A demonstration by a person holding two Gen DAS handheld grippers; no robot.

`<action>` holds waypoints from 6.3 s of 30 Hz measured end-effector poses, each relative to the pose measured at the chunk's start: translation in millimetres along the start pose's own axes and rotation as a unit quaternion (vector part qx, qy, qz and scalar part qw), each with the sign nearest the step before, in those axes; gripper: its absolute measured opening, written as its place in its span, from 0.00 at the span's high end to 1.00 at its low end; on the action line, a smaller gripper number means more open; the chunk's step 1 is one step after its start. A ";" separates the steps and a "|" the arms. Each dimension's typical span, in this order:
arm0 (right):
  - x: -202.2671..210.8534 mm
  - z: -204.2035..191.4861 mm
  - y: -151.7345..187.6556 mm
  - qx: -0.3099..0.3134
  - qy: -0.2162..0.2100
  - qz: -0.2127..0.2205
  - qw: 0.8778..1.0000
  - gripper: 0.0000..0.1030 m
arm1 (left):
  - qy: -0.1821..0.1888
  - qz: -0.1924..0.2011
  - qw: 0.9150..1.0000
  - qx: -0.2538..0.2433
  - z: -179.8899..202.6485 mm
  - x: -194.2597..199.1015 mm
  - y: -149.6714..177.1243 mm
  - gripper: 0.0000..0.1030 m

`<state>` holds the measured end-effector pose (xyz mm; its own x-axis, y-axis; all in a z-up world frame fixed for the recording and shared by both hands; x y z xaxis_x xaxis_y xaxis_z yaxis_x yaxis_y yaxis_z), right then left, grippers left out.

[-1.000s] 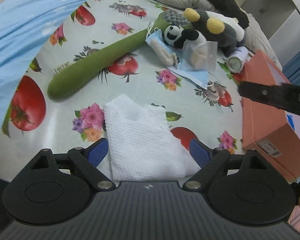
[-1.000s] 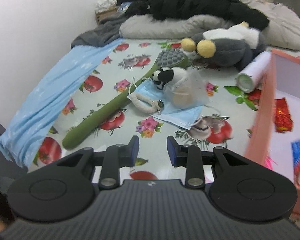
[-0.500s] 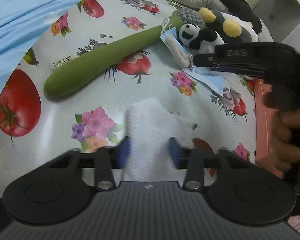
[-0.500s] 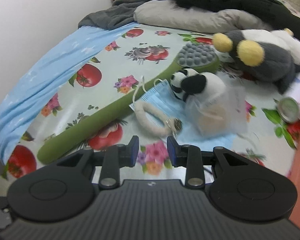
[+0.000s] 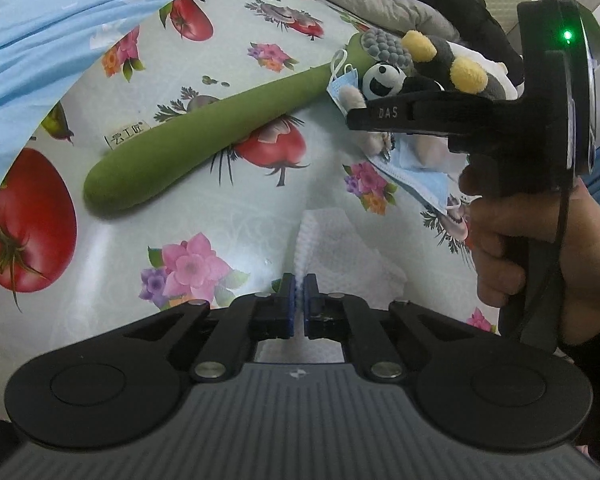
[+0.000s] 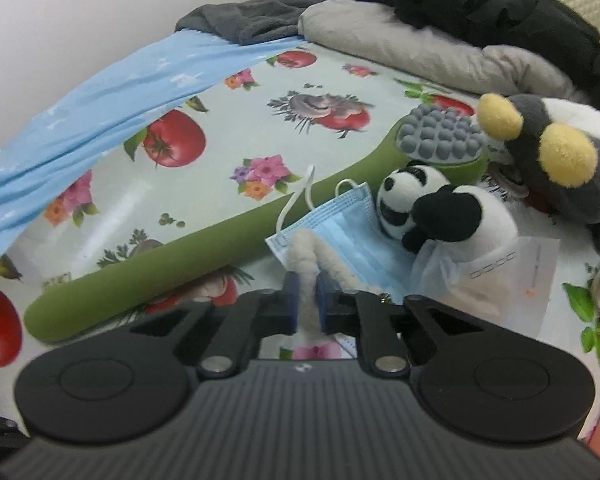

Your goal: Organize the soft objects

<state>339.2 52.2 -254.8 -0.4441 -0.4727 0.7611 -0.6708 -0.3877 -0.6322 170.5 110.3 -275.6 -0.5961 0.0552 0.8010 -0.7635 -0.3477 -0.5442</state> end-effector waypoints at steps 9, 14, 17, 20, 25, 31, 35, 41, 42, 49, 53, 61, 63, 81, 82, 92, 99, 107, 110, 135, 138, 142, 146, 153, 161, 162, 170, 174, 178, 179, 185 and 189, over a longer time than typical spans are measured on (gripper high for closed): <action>37.2 12.7 -2.6 -0.016 0.022 0.036 0.999 0.90 | 0.000 0.006 1.000 -0.006 4.1 10.4 3.6 0.96; 70.4 16.3 4.5 -0.018 0.027 0.051 0.998 0.90 | -0.001 0.012 1.000 -0.006 7.6 20.6 5.9 0.96; 91.8 18.1 12.1 -0.018 0.032 0.059 0.998 0.90 | -0.002 0.016 1.000 -0.009 9.8 26.3 7.7 0.96; 108.7 19.6 25.5 -0.011 0.041 0.061 0.997 0.90 | -0.006 0.016 1.000 -0.013 11.0 30.7 12.4 0.96; 120.2 25.5 58.0 -0.005 0.069 0.046 0.997 0.90 | -0.008 0.010 1.000 -0.007 4.1 35.4 22.9 0.96; 132.9 27.1 97.6 0.006 0.090 0.020 0.996 0.90 | -0.034 -0.001 0.999 -0.010 -14.9 36.6 27.9 0.96; 131.4 24.1 122.0 -0.014 0.074 -0.014 0.997 0.90 | -0.040 0.004 0.999 -0.008 -27.2 37.3 24.7 0.96; 127.9 19.9 140.0 -0.053 0.044 -0.047 0.997 0.85 | -0.024 -0.001 1.000 -0.010 -27.6 34.9 26.8 0.89; 127.7 19.9 139.7 -0.057 0.041 -0.049 0.996 0.76 | -0.021 -0.005 1.000 -0.006 -28.1 34.2 27.5 0.83; 134.4 25.1 131.7 -0.071 0.029 -0.039 0.996 0.50 | -0.013 0.007 1.000 0.001 -27.1 41.8 26.0 0.29; 135.6 33.3 126.2 -0.072 0.050 -0.025 0.996 0.38 | -0.013 0.007 1.000 -0.005 -24.2 44.7 28.0 0.29; 126.4 35.4 129.4 -0.047 0.070 -0.018 0.996 0.37 | -0.018 -0.004 0.999 -0.034 -9.3 40.2 34.7 0.25; 116.1 39.5 133.4 -0.046 0.083 -0.025 0.995 0.37 | -0.018 -0.007 0.999 -0.043 -6.1 38.3 35.6 0.22; 120.0 62.3 144.6 -0.073 0.090 -0.028 0.993 0.81 | -0.070 -0.025 0.973 -0.219 42.9 14.2 45.4 0.17; 121.3 64.2 145.8 -0.077 0.091 -0.029 0.992 0.81 | -0.070 -0.026 0.971 -0.227 45.9 12.6 47.3 0.17; 125.5 71.2 154.6 -0.089 0.093 -0.029 0.991 0.81 | -0.065 -0.030 0.966 -0.248 64.6 8.1 53.4 0.51; 134.3 73.0 152.5 -0.104 0.094 -0.024 0.990 0.84 | -0.049 -0.032 0.972 -0.227 73.3 11.5 48.7 0.80; 159.6 74.6 141.4 -0.119 0.097 0.003 0.988 0.85 | -0.043 -0.009 0.982 -0.185 74.6 35.9 31.9 0.82; 173.3 72.0 136.3 -0.117 0.097 0.015 0.988 0.85 | -0.041 0.003 0.985 -0.170 75.6 48.9 24.1 0.82; 304.2 37.0 93.0 -0.120 0.065 0.148 0.980 0.85 | -0.019 0.114 0.980 -0.160 119.7 172.8 -11.4 0.82; 316.6 35.8 90.5 -0.120 0.063 0.159 0.978 0.85 | -0.010 0.123 0.980 -0.158 127.6 183.0 -14.5 0.82; 330.5 38.3 89.6 -0.125 0.065 0.171 0.975 0.85 | 0.003 0.134 0.978 -0.160 139.5 194.0 -19.8 0.82; 344.7 47.4 89.6 -0.138 0.073 0.183 0.971 0.85 | 0.021 0.137 0.976 -0.169 157.0 198.0 -24.7 0.82; 366.9 77.3 93.2 -0.165 0.100 0.198 0.961 0.85 | 0.066 0.130 0.972 -0.183 196.8 189.4 -28.4 0.82; 388.8 118.2 103.5 -0.195 0.139 0.204 0.949 0.85 | 0.114 0.110 0.962 -0.221 250.5 170.0 -28.0 0.82; 391.1 122.3 105.0 -0.199 0.143 0.204 0.948 0.85 | 0.119 0.108 0.961 -0.226 256.8 168.1 -27.9 0.82; 397.2 151.4 113.5 -0.241 0.165 0.194 0.936 0.85 | 0.148 0.076 0.954 -0.250 294.2 151.7 -30.8 0.82; 397.7 167.3 114.3 -0.249 0.173 0.195 0.933 0.85 | 0.158 0.054 0.950 -0.263 311.9 128.4 -38.3 0.82; 385.3 198.4 114.5 -0.275 0.181 0.187 0.926 0.85 | 0.157 0.046 0.948 -0.273 332.8 102.1 -54.0 0.82; 383.1 205.4 114.0 -0.279 0.182 0.186 0.924 0.85 | 0.157 0.043 0.947 -0.276 338.1 95.1 -57.8 0.82; 361.5 250.0 107.7 -0.298 0.186 0.173 0.920 0.84 | 0.153 0.020 0.945 -0.289 366.4 46.6 -76.0 0.81; 342.6 276.0 105.3 -0.310 0.185 0.160 0.919 0.84 | 0.150 0.001 0.944 -0.293 379.5 10.7 -85.1 0.82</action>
<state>280.3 -369.0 -100.6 -0.7719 -0.1374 0.6208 -0.6293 0.3039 -0.7153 323.4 -214.7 -126.1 -0.5744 0.3477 0.7411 -0.7165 0.2242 -0.6605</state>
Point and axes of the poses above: each gripper's, at about its wrist camera, not at the fingertips, and x roughly against the way its jaws point, z to its right, y to its underside, the point moved 8 cm from there along -x, roughly the way its jaws point, and after that the axes turned 15 degrees about -x, right-handed, at the moved point
